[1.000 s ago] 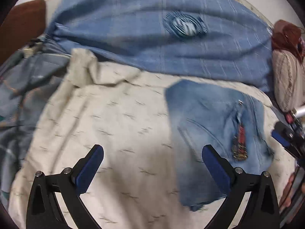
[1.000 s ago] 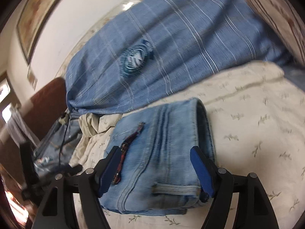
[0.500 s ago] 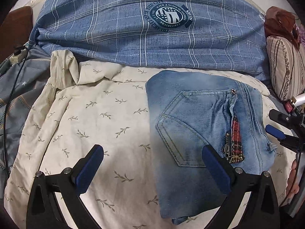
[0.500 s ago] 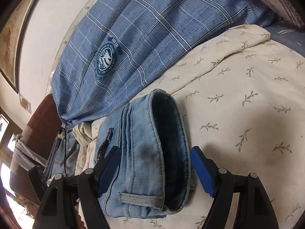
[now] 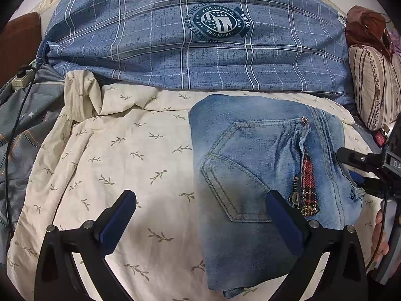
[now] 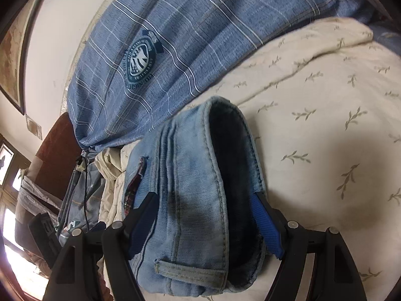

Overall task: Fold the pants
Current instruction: 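Grasp the jeans by the pocket with the left gripper while the right gripper grasps the leg end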

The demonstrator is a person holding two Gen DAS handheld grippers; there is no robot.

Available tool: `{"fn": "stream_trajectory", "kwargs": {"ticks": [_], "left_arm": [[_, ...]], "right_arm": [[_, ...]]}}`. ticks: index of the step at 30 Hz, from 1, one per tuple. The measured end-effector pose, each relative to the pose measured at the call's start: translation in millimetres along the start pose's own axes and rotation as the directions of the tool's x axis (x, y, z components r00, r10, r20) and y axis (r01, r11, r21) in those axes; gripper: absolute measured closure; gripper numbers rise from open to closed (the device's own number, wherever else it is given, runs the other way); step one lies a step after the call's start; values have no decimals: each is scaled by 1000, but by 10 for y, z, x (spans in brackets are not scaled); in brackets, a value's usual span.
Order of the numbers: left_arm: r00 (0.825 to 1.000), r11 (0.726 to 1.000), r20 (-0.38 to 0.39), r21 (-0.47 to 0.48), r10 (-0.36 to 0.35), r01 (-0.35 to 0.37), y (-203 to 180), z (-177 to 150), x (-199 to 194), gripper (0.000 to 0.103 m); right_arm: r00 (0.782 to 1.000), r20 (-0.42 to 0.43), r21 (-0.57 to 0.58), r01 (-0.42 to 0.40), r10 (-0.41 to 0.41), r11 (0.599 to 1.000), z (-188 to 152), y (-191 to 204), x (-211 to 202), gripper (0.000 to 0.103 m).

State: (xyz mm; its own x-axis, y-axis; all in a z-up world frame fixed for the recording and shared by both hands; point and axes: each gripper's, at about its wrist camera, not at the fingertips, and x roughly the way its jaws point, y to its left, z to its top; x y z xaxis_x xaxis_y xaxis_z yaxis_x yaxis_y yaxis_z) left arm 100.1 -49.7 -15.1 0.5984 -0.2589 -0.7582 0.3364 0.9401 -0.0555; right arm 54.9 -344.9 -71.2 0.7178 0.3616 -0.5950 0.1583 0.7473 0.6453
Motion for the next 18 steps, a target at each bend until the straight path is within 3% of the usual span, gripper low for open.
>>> {"fn": "stream_trajectory", "kwargs": {"ticks": [6,9,15,18], "left_arm": [[999,999,-27,-11,-31,30,-40,28,115,0],[996,996,-43,-35,-81,79,-37,52,177,0],[980,980,-79,-85,-185,179,-24,103,339,0],[958,958,-96,-128,-269,256,14,136,450,1]], "right_arm": [[1000,-17,4,-3,3,1000,27,-12,135,24],[1000,-14,-3,-7,7,1000,35,4,181,23],[997,-22,-19,-77,77,997,39,37,243,22],[994,-26,-30,-107,106,994,26,80,279,22]]}}
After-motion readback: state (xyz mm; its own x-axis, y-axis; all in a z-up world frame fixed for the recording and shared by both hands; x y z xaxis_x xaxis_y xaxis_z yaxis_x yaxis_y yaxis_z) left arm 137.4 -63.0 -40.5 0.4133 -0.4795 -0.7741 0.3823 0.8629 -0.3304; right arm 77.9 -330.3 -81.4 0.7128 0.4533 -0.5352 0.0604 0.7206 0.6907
